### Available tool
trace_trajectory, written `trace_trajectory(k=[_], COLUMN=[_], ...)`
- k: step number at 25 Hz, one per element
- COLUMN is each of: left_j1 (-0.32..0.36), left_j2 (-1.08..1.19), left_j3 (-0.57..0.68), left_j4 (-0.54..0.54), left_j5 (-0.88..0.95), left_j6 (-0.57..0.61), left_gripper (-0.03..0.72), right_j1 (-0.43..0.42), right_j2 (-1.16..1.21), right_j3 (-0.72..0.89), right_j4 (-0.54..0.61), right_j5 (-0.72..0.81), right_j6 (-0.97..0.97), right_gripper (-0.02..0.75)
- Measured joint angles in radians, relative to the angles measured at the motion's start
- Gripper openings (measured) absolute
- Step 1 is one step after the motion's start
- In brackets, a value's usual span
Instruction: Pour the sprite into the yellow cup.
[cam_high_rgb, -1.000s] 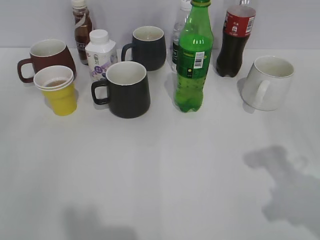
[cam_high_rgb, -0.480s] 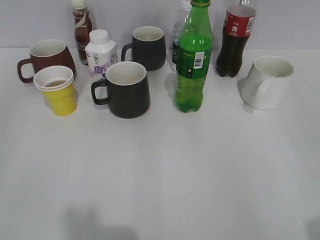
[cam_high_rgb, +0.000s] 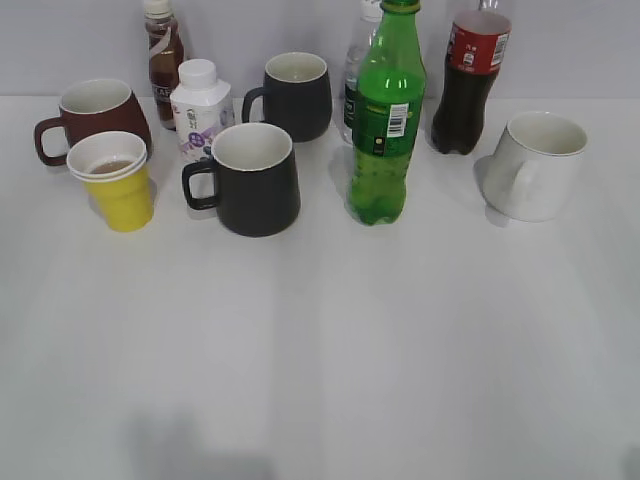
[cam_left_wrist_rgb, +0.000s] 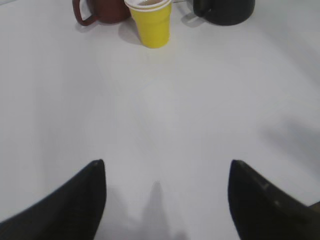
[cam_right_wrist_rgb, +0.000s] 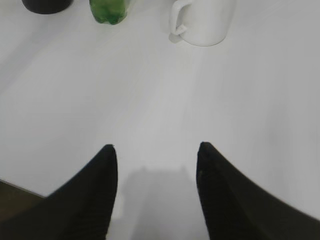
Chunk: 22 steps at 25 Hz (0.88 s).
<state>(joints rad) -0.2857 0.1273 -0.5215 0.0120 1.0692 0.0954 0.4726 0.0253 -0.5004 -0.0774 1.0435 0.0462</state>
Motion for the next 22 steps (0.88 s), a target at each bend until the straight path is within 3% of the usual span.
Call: trace_trajectory(k=[13,17,22], left_j1=[0.000,0.017,0.139], left_j2=[0.000,-0.007,-0.056], left_j3=[0.000,0.000,0.001], left_j4=[0.000,0.000,0.000], left_j5=[-0.002,-0.002,-0.002], left_j6=[0.000,0.000,0.000], left_gripper=[0.505,0.480,0.455], right_j1=[-0.010,-0.171,-0.376], right_j2=[0.000,-0.001,-0.002], right_j3=[0.000,0.000,0.000], right_j4=[0.000,0.001,0.001], right_j5=[-0.002,-0.003,-0.003], right_j6=[-0.001,-0.001,-0.001], right_gripper=[0.386,0.386,0.382])
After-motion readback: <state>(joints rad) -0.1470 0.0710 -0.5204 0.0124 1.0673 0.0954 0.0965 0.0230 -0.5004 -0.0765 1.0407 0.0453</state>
